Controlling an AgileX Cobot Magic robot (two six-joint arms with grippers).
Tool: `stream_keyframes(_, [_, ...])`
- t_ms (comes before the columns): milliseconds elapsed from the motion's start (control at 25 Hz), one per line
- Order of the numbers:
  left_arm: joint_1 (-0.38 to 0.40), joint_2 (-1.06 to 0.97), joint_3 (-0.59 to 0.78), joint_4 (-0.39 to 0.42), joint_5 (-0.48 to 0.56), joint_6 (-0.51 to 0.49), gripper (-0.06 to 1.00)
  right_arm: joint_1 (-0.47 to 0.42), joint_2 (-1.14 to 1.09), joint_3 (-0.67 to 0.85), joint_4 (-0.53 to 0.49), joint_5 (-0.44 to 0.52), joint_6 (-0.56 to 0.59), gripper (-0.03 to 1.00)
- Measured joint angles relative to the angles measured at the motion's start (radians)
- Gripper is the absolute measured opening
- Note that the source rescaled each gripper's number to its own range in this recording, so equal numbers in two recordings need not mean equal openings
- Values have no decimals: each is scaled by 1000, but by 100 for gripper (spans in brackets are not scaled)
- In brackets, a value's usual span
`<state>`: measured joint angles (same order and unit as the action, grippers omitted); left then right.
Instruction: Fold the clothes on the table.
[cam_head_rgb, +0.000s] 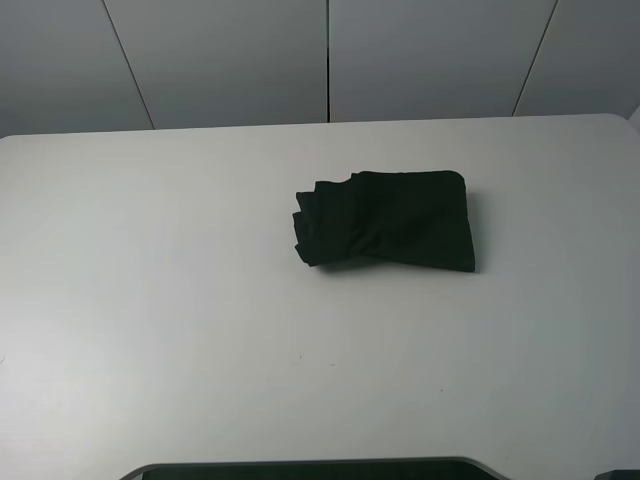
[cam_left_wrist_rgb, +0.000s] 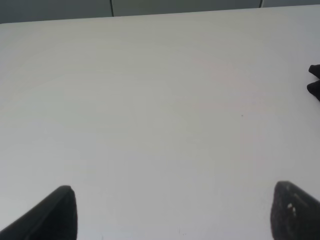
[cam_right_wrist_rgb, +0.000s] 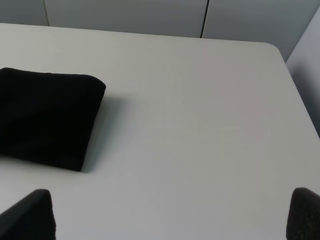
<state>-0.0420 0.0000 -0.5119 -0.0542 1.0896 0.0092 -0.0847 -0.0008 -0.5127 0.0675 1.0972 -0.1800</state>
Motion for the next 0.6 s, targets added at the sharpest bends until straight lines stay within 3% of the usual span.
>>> stream_keyframes(200, [0,0,0,0,0,0,100,70,0,0,0,0,0,100])
stream_keyframes(600, [0,0,0,0,0,0,100,73,0,0,0,0,0,100])
